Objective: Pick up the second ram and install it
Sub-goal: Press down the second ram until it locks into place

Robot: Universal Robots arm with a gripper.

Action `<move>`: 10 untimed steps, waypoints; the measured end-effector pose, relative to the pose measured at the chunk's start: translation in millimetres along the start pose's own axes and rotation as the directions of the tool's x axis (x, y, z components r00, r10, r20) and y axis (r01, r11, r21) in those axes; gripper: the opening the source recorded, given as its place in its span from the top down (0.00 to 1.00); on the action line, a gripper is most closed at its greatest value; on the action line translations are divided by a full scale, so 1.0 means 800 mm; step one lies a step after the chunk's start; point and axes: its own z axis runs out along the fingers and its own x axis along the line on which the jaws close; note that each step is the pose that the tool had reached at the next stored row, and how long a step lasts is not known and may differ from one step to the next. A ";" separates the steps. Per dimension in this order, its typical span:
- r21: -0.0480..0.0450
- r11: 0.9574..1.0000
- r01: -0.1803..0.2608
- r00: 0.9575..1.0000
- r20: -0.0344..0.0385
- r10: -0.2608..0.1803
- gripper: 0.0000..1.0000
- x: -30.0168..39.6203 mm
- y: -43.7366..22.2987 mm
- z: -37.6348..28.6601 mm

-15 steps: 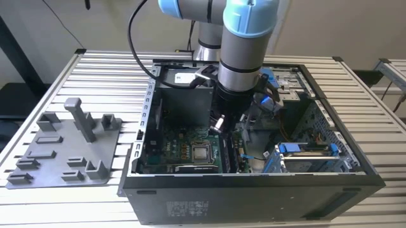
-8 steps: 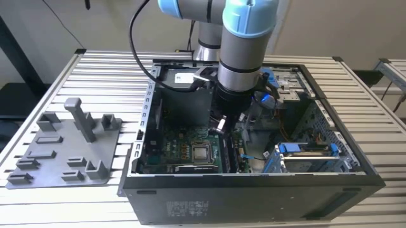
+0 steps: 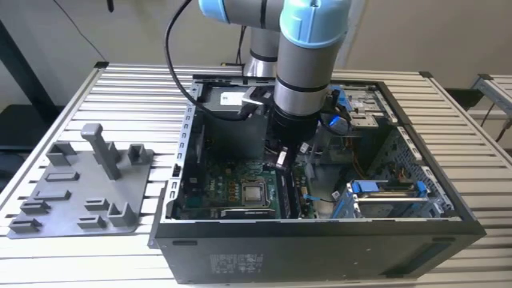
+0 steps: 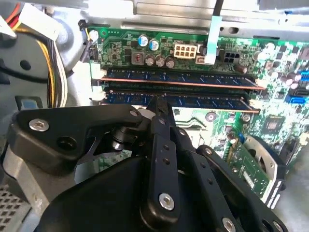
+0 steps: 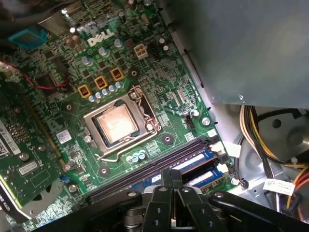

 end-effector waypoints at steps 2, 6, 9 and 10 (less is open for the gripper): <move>0.000 1.000 0.025 1.000 0.000 -0.025 0.89 0.0000 0.0001 -0.0001; 0.000 0.998 0.059 0.998 0.001 -0.059 0.89 0.0005 0.0007 -0.0003; 0.001 0.996 0.095 0.995 0.003 -0.095 0.89 0.0007 0.0006 -0.0002; 0.001 0.994 0.110 0.994 0.003 -0.110 0.89 0.0008 0.0006 -0.0002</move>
